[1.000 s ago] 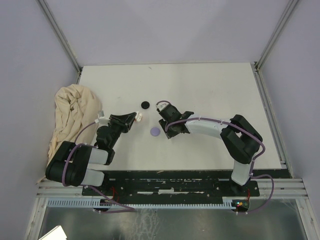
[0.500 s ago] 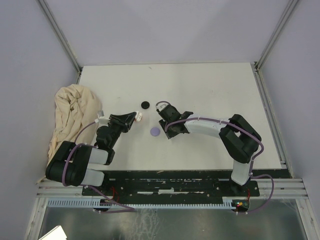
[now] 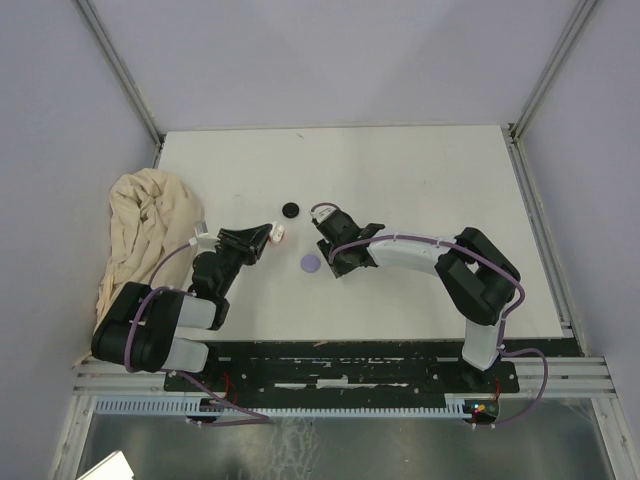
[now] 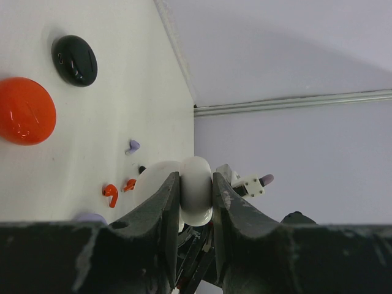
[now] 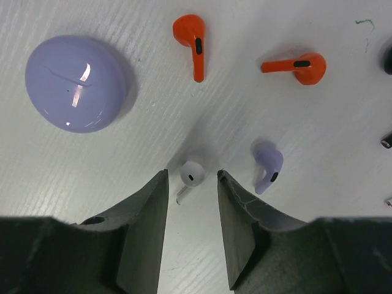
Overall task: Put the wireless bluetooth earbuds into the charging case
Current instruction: Pick up the earbud from the center of the board.
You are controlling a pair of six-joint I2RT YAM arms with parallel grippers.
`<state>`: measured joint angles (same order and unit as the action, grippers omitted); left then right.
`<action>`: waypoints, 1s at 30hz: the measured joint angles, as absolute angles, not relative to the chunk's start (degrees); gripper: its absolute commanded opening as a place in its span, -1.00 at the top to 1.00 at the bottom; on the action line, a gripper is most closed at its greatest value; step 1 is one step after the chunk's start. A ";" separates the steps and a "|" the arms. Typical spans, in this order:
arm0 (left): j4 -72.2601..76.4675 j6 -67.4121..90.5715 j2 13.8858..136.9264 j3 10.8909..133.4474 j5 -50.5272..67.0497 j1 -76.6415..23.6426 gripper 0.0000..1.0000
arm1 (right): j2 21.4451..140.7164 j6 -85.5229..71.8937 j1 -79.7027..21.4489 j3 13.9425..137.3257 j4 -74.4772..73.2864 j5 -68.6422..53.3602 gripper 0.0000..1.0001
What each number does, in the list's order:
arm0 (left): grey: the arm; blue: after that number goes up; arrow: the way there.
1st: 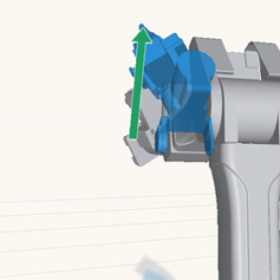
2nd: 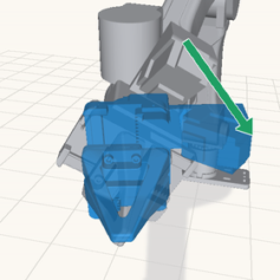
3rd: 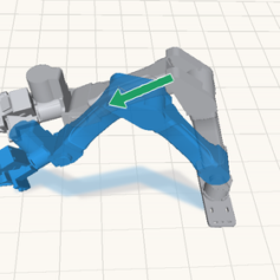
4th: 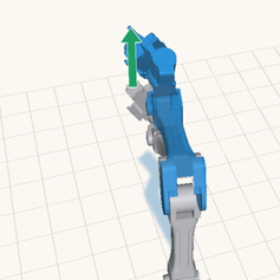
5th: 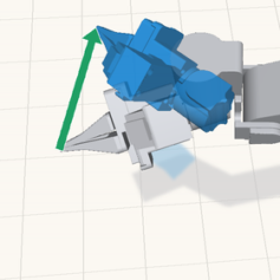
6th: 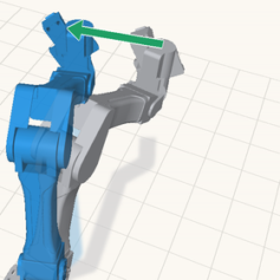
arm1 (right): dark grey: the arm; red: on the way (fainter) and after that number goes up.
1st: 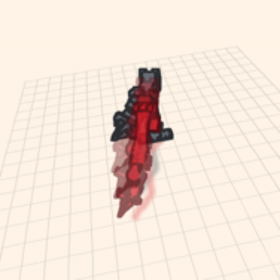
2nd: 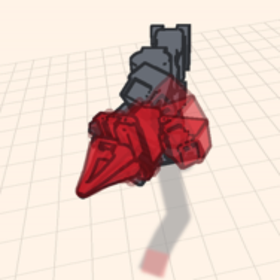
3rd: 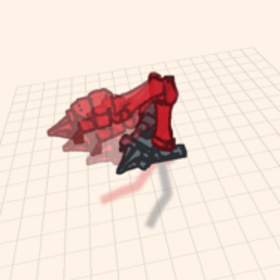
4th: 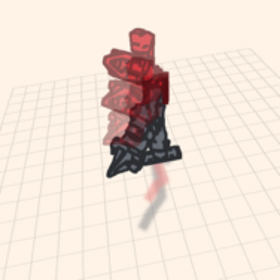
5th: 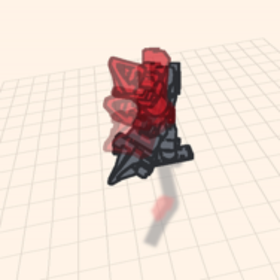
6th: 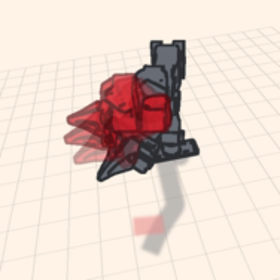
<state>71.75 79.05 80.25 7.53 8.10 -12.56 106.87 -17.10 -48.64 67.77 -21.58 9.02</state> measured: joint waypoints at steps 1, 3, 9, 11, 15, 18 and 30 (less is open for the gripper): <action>71.77 79.05 80.25 7.53 8.10 -12.56 0.94 | 106.89 -17.12 -48.64 67.77 -21.54 9.02 0.09; 71.77 79.07 80.25 7.53 8.10 -12.56 0.94 | 106.96 -17.30 -48.64 67.81 -21.56 9.04 0.09; 71.77 79.05 80.25 7.53 8.10 -12.56 0.94 | 107.07 -18.92 -48.64 68.73 -21.93 9.39 0.05; 71.79 79.05 80.27 7.53 8.10 -12.53 0.94 | 107.15 -19.84 -48.64 69.14 -22.17 9.61 0.03; 71.85 79.07 80.38 7.53 8.10 -12.45 0.94 | 107.70 -21.50 -48.64 70.06 -23.22 9.98 -0.03; 72.03 79.07 80.49 7.53 8.10 -12.45 0.94 | 107.81 -22.28 -48.64 70.08 -23.86 10.15 -0.05; 73.10 79.07 81.69 7.09 8.19 -12.05 0.94 | 109.06 -22.70 -48.64 70.13 -22.74 7.68 -0.05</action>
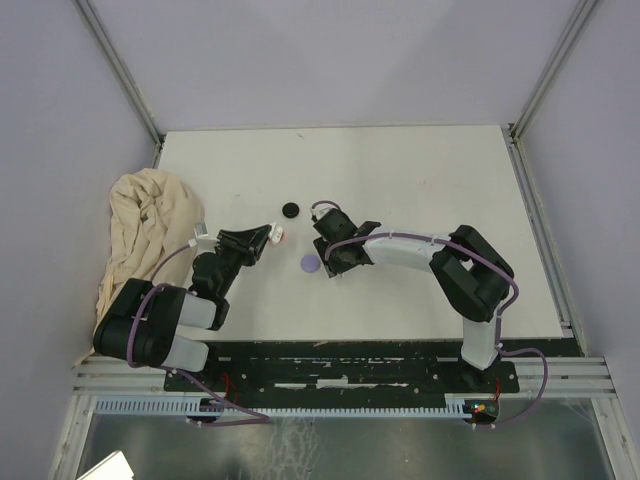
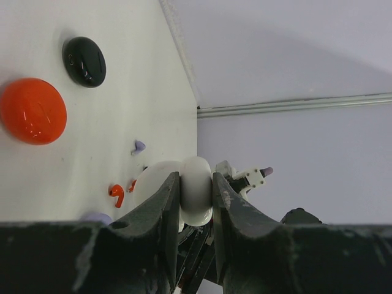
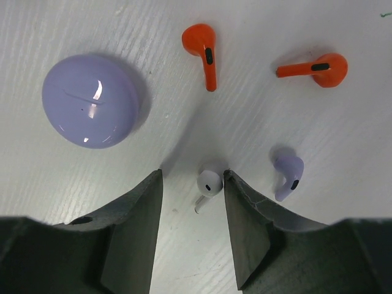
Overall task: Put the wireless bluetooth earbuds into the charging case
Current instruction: Pick up the earbud from the center of the board.
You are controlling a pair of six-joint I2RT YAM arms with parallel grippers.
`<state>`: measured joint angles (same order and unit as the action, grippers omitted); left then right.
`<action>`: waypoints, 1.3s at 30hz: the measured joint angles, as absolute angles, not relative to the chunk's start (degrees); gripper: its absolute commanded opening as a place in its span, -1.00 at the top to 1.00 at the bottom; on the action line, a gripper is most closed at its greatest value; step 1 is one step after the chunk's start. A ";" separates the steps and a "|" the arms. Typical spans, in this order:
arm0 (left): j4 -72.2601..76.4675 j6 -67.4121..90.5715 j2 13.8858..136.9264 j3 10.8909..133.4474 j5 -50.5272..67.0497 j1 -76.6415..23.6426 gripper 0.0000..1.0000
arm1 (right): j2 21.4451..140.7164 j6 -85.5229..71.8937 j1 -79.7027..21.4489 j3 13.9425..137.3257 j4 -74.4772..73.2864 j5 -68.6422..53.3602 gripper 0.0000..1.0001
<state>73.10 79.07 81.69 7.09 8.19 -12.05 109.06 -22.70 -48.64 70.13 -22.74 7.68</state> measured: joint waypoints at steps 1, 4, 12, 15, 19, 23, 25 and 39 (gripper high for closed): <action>73.12 79.07 81.80 7.09 8.19 -11.99 0.94 | 109.10 -22.70 -48.64 70.15 -22.63 7.55 -0.05; 73.45 79.07 81.87 7.09 8.23 -11.97 0.94 | 109.14 -22.68 -48.64 70.15 -22.22 7.07 -0.05; 73.91 79.09 82.15 7.09 8.75 -11.97 0.94 | 109.14 -22.48 -48.64 70.15 -21.56 5.13 -0.03; 73.95 79.09 82.19 7.09 9.10 -11.94 0.94 | 109.14 -22.44 -48.64 70.15 -21.41 4.54 -0.03; 74.00 79.09 82.41 7.09 9.15 -11.90 0.94 | 109.14 -22.17 -48.64 70.15 -21.21 3.81 -0.03; 74.06 79.09 82.56 7.09 9.17 -11.79 0.94 | 109.14 -21.80 -48.64 70.15 -20.80 3.09 -0.03; 74.08 79.09 82.56 7.09 9.17 -11.70 0.94 | 109.14 -21.63 -48.64 70.15 -20.45 2.96 -0.03; 74.30 79.11 82.56 6.79 9.17 -11.60 0.94 | 109.14 -23.44 -48.64 70.30 -22.46 7.27 0.02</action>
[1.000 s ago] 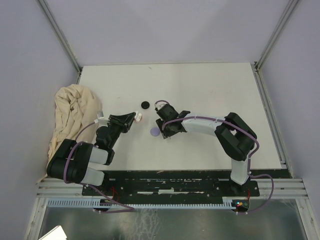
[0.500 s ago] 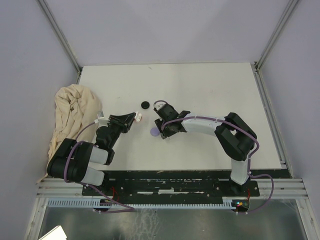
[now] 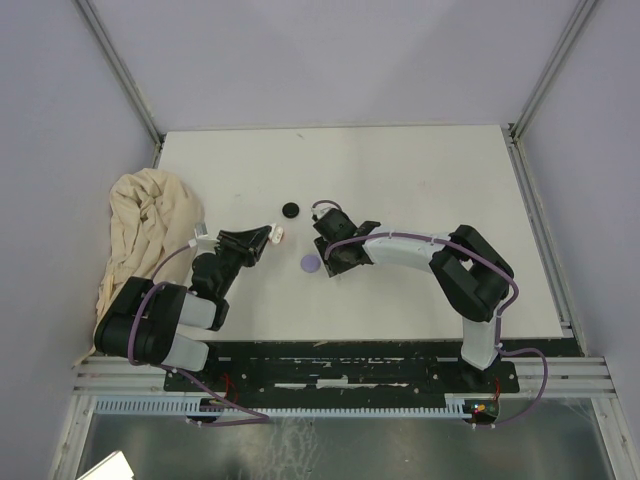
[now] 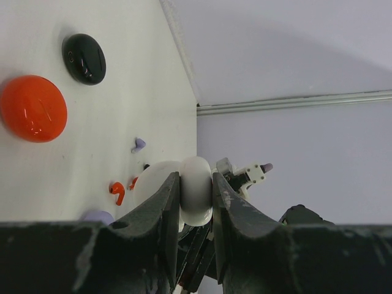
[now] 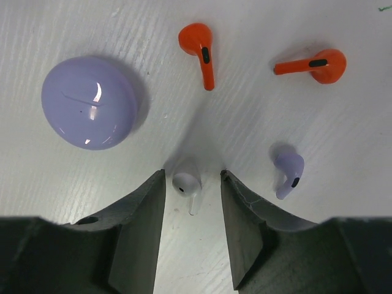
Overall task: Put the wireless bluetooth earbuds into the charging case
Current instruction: Pick up the earbud from the center of the board.
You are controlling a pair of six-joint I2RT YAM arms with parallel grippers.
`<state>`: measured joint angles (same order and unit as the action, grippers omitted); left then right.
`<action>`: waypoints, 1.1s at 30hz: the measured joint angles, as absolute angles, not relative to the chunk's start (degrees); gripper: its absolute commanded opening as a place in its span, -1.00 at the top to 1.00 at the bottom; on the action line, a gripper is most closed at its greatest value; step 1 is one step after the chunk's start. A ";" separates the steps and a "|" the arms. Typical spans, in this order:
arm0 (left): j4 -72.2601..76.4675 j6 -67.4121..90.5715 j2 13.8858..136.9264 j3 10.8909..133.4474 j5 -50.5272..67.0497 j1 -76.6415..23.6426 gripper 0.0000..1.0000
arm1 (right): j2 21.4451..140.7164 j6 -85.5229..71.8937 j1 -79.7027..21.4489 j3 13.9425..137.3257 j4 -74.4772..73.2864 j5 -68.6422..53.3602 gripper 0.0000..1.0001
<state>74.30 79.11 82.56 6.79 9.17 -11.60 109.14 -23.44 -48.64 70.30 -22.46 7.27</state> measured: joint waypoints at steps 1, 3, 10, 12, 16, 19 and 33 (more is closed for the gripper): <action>74.30 79.09 82.56 6.76 9.17 -11.60 0.94 | 109.14 -23.83 -48.64 70.35 -22.81 7.68 0.03; 74.32 79.11 82.56 6.74 9.17 -11.60 0.94 | 109.14 -24.58 -48.64 70.54 -23.62 8.16 0.05; 74.70 79.11 82.89 6.70 9.21 -11.57 0.94 | 109.14 -26.28 -48.82 71.02 -24.95 8.97 0.10; 74.94 79.11 82.91 6.66 9.21 -11.55 0.94 | 109.14 -26.61 -48.93 71.02 -25.04 9.04 0.11; 75.37 79.13 82.91 6.52 9.26 -11.35 0.94 | 109.14 -27.14 -49.15 71.05 -25.36 9.02 0.15; 75.53 79.15 82.94 6.35 9.28 -11.33 0.94 | 109.21 -27.29 -49.25 71.22 -25.36 9.02 0.16; 75.61 79.22 83.24 6.13 9.61 -11.20 0.94 | 109.69 -27.64 -49.41 71.94 -25.78 8.88 0.29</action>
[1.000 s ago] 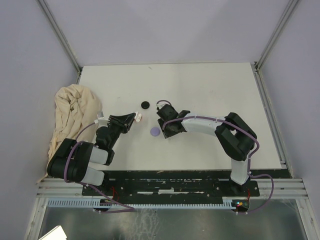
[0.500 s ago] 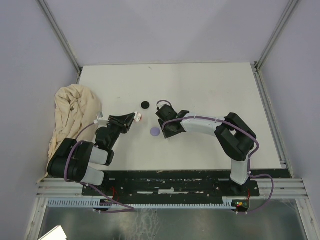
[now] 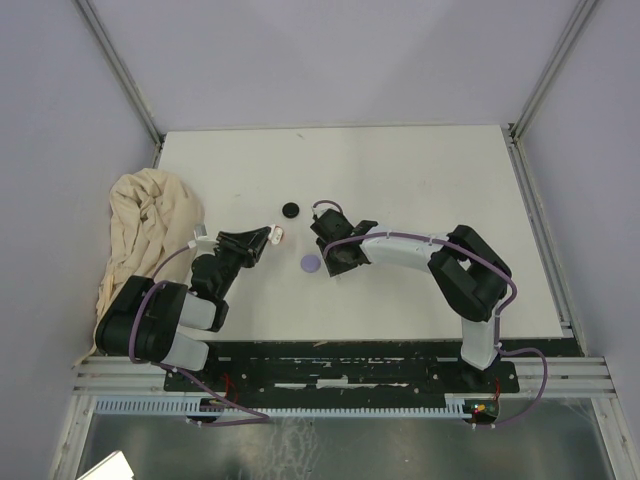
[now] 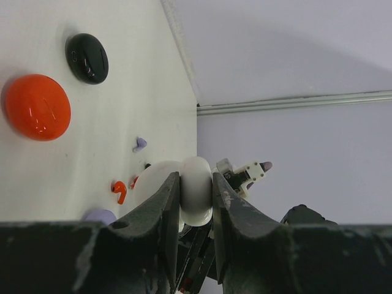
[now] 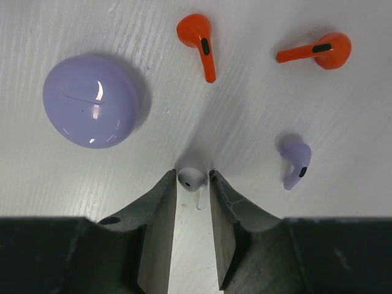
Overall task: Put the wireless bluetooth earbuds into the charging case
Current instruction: Pick up the earbud from the center of the board.
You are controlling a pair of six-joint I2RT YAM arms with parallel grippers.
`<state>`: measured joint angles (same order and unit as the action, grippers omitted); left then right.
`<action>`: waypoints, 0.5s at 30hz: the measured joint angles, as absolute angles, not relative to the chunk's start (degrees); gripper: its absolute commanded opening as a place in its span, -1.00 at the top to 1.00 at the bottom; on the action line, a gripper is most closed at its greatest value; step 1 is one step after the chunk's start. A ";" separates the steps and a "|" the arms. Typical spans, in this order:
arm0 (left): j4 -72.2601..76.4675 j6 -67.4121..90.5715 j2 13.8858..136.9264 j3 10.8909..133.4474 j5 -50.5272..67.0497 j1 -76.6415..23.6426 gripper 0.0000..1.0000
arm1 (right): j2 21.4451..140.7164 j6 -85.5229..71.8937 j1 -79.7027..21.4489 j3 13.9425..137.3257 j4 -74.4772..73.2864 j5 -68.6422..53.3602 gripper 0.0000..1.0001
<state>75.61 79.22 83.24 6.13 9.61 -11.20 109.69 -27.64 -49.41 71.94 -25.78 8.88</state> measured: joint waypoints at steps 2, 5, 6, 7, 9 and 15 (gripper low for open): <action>75.61 79.24 83.24 6.11 9.63 -11.07 0.94 | 109.78 -27.66 -49.41 71.96 -25.82 8.88 0.29; 75.64 79.72 83.24 6.07 9.63 -10.94 0.94 | 110.08 -27.68 -49.41 72.10 -26.04 8.88 0.30; 75.64 79.85 83.24 6.00 9.63 -10.94 0.94 | 110.17 -27.68 -49.41 72.23 -26.17 8.88 0.30; 75.64 79.88 83.24 5.96 9.63 -10.94 0.94 | 110.24 -27.68 -49.41 72.34 -26.22 8.88 0.32; 75.66 79.90 83.24 5.91 9.63 -10.94 0.94 | 110.41 -27.68 -49.41 72.58 -26.24 8.86 0.36; 75.66 79.90 83.24 5.91 9.63 -10.94 0.94 | 110.54 -27.68 -49.41 72.88 -26.57 8.86 0.57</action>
